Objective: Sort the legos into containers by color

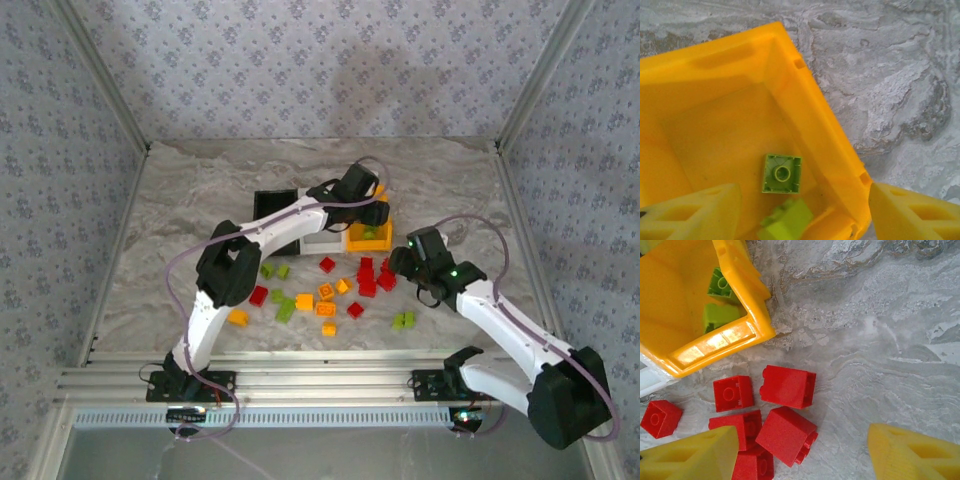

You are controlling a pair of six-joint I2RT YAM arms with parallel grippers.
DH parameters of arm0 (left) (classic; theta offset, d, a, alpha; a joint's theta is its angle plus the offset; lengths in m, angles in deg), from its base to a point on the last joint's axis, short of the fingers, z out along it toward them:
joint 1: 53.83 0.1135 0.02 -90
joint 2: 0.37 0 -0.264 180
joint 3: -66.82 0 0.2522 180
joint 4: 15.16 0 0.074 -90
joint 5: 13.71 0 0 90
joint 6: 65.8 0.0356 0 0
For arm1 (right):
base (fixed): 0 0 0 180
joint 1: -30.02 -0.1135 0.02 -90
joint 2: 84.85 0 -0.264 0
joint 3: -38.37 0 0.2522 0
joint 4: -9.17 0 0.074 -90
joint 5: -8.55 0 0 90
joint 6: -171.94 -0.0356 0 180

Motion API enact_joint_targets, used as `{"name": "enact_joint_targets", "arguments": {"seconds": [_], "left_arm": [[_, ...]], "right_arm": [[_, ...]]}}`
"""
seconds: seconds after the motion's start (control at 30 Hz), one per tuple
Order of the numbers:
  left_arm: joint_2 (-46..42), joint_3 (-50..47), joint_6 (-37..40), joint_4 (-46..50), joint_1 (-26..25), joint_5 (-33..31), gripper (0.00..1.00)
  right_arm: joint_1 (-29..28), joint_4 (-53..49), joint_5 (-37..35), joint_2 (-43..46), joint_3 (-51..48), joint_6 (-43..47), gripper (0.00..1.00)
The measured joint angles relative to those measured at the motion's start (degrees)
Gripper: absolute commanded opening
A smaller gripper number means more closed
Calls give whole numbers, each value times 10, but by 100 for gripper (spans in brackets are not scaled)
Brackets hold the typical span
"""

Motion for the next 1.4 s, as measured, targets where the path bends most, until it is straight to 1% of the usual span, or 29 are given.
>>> {"name": "enact_joint_targets", "arguments": {"seconds": [0.1, 0.17, 0.27, 0.33, 0.37, 0.53, 0.7, 0.8, 0.93, 1.1, 1.2, 1.4], "left_arm": [[-54, -54, -4, -16, -2, 5, 73], [-109, -103, -10, -34, -4, 9, 76], [-205, -184, -22, -75, -7, 21, 86], [-270, -239, -28, -100, -9, 25, 97], [-302, -268, -32, -113, -11, 28, 99], [-449, -430, -52, -158, -18, 24, 99], [-590, -596, -75, -165, -20, -8, 100], [-675, -666, -86, -160, -20, -34, 100], [-765, -716, -93, -143, -20, -64, 100], [-821, -739, -108, -100, -20, -104, 100], [-837, -753, -112, -80, -20, -118, 100], [-850, -757, -115, -56, -20, -136, 100]], "right_arm": [[0, -10, 4, 9, 0, -2, 71], [0, -16, 10, 14, -2, -2, 71], [-2, -22, 26, 24, -11, -2, 71], [-6, -25, 37, 24, -15, -2, 72], [-11, -27, 44, 24, -16, -2, 72], [-61, -53, 55, 24, -19, -2, 73], [-115, -71, 56, 23, -30, -7, 73], [-149, -64, 64, 7, -30, -6, 73], [-204, -49, 71, -58, -19, 1, 74], [-255, -36, 70, -156, 28, 18, 73], [-269, -28, 67, -195, 49, 26, 72], [-277, -28, 54, -239, 63, 32, 68]]}}
